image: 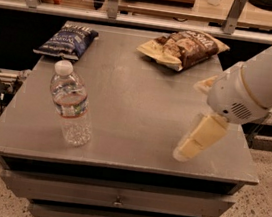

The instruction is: Move water bottle near blue chip bag

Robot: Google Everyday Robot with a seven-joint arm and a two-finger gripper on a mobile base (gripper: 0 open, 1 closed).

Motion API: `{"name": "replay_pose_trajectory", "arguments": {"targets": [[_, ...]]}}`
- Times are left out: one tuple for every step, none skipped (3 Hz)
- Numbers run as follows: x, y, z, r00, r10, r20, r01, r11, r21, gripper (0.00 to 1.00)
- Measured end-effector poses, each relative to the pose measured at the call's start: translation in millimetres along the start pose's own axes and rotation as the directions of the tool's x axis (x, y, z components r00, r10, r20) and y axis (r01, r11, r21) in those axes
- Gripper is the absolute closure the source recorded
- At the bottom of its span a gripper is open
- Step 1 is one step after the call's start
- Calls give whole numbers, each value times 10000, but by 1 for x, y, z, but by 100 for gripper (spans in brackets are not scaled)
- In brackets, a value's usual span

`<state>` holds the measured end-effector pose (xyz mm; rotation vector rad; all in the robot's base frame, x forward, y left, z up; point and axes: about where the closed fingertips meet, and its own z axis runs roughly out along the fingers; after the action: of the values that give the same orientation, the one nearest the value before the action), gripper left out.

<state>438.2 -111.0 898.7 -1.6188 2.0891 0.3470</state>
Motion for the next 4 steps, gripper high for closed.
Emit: {"name": "replay_pose_trajectory", "arguments": {"targets": [[-54, 18, 56, 9810, 135, 1935, 54, 9953, -970, 0], [-130, 22, 84, 9031, 139, 4292, 534, 9881, -1443, 0], [-172, 27, 90, 8330, 48, 5533, 868, 9864, -1393, 0], [-193, 27, 90, 7852, 125, 6191, 785, 9897, -1196, 0]]}}
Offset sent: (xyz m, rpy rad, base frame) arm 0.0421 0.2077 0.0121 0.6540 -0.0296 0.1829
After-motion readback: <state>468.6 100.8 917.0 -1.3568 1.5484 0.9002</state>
